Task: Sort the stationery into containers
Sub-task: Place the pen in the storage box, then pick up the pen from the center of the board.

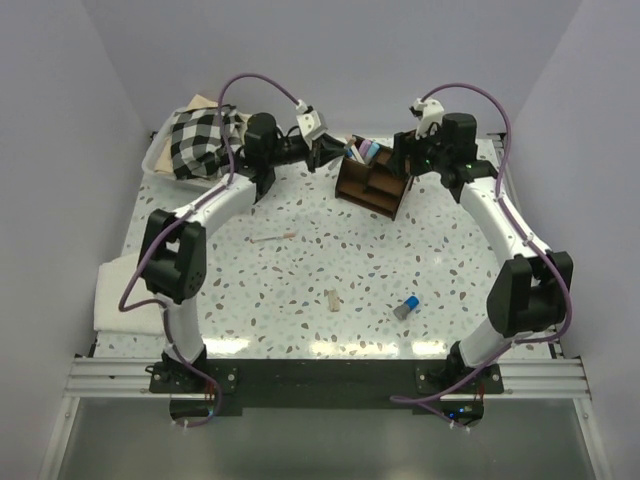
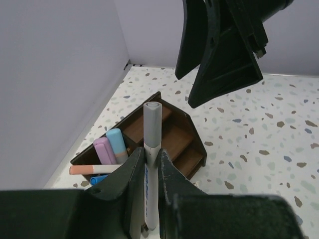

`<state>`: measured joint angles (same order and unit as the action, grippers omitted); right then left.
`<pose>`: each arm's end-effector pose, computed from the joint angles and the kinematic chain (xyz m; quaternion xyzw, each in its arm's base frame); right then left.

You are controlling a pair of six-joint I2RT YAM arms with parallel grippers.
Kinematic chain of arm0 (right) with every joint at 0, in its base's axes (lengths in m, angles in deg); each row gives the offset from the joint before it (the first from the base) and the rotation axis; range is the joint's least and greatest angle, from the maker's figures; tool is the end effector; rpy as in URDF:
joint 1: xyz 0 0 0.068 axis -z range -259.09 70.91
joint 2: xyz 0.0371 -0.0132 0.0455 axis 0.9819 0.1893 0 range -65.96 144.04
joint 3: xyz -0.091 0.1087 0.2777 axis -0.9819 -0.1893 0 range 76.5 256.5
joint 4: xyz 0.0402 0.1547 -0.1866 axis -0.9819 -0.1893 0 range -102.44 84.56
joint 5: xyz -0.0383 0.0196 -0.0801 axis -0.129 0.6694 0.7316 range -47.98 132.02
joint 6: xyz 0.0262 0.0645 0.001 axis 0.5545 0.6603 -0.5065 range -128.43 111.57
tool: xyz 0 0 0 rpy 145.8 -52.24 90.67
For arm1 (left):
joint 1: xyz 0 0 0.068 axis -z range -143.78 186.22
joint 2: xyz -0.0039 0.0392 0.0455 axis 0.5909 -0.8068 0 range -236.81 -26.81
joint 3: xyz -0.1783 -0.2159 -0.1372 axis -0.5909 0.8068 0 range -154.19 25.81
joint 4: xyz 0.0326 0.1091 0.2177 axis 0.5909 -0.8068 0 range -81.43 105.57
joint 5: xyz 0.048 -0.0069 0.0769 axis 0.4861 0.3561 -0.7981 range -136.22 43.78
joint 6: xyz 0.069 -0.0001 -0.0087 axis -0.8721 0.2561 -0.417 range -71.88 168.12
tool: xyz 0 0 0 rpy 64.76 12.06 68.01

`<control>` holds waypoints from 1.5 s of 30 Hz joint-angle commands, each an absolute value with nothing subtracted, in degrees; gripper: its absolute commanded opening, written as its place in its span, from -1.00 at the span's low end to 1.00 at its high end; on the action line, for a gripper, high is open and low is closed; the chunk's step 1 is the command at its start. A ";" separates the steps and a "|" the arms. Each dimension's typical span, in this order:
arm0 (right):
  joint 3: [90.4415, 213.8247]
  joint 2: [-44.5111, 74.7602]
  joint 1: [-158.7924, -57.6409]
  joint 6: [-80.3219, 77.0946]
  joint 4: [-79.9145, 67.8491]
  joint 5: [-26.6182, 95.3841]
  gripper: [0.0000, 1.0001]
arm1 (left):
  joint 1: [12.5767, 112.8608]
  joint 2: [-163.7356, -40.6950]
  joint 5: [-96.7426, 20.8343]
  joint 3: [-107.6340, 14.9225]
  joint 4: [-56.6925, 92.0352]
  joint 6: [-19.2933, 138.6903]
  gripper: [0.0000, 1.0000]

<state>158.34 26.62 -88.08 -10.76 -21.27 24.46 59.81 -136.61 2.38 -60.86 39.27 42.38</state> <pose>0.3759 0.0769 0.3766 -0.1628 0.8287 0.1598 0.5111 0.4116 -0.2261 0.3664 0.4452 0.5463 -0.3865 0.5949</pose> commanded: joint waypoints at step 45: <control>171.95 37.32 -85.95 -11.85 -24.86 24.54 0.50 | 60.57 -157.89 -0.86 -82.31 62.24 53.22 0.18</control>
